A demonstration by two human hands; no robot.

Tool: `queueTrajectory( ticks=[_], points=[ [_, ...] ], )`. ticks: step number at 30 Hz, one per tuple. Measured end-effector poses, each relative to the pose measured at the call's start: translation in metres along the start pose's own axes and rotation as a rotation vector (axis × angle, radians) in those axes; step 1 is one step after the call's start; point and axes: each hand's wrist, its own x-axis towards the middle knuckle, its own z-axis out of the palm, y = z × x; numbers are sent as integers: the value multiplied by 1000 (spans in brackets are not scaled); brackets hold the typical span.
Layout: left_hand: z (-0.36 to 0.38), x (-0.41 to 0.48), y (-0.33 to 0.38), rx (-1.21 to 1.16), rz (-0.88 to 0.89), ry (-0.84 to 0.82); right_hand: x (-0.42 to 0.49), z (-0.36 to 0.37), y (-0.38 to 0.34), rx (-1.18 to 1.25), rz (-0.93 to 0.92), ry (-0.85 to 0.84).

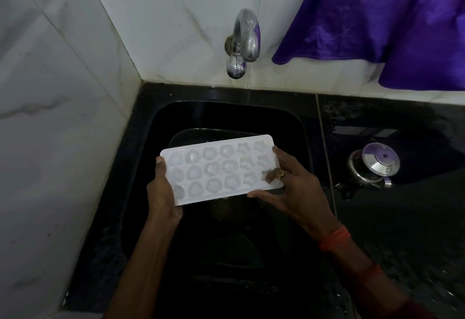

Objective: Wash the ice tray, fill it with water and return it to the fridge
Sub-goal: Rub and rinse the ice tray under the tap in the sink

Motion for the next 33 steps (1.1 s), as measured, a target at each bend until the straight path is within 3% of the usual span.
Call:
queueTrajectory(
  ticks=[8, 16, 28, 33],
  points=[
    [0, 4, 2, 11, -8, 31, 4, -4, -7, -20, 12, -80],
    [0, 9, 1, 22, -20, 44, 2, -6, -11, -6, 64, -41],
    [3, 4, 2, 25, -3, 32, -2, 4, -10, -131, -103, -124],
    [3, 6, 2, 25, -8, 28, -1, 2, -11, -265, -197, -86]
  ],
)
